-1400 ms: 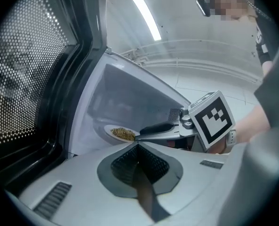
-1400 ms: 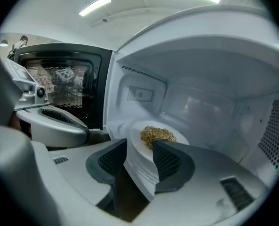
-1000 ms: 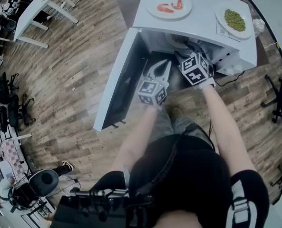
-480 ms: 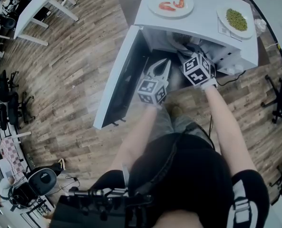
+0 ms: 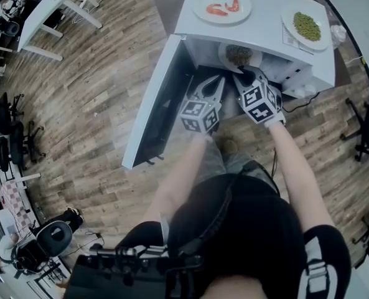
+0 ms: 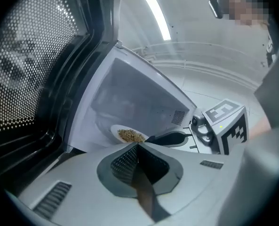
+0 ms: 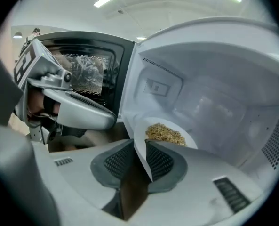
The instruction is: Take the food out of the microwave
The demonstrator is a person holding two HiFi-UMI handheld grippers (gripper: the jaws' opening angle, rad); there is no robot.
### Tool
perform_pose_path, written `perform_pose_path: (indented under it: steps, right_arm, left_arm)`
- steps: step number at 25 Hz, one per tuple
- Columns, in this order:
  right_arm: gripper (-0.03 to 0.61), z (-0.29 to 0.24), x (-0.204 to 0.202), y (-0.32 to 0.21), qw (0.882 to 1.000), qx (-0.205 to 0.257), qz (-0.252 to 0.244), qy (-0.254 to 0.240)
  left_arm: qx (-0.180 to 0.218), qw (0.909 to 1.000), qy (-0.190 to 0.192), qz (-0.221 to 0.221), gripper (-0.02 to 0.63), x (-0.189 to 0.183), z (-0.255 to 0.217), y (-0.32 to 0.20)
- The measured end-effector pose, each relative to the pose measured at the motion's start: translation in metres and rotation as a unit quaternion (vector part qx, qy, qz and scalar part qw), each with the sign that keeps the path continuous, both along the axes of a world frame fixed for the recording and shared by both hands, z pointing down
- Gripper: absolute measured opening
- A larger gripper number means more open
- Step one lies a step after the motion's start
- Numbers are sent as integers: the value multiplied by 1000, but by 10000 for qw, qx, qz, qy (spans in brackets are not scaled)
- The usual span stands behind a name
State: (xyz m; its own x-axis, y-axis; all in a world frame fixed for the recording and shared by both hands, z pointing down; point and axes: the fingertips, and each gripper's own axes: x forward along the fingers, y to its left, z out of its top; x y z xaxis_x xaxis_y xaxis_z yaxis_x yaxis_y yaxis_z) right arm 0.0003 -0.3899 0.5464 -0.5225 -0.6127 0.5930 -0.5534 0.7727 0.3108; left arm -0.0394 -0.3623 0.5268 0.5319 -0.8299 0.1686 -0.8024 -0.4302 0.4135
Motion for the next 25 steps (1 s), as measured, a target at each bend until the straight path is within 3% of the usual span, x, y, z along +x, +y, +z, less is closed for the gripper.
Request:
perform_pose_path:
  steps: [5,6,10,18,25]
  right_arm:
    - [89,-2,4,6,10000,19,-5,-15]
    - [89,-2,5,6,10000,4,16,-32]
    - [89,1,8,7,9999,-26,66,-104]
    - [89,1,12,9,9998,86,18,-164]
    - [89,0,13,11,9998,106,-58,-175]
  left_arm:
    - [-300,9992,261,37,24,5,4,-3]
    - [-406,9984,391,42,59,7,5,-4]
    - [-811,9910,1067,-2,66,11,10,-11]
    - [-1418,9640,2251,-11,66,24,18,-25]
    - [-1699,9388,2992,-172,66,26,20,-31]
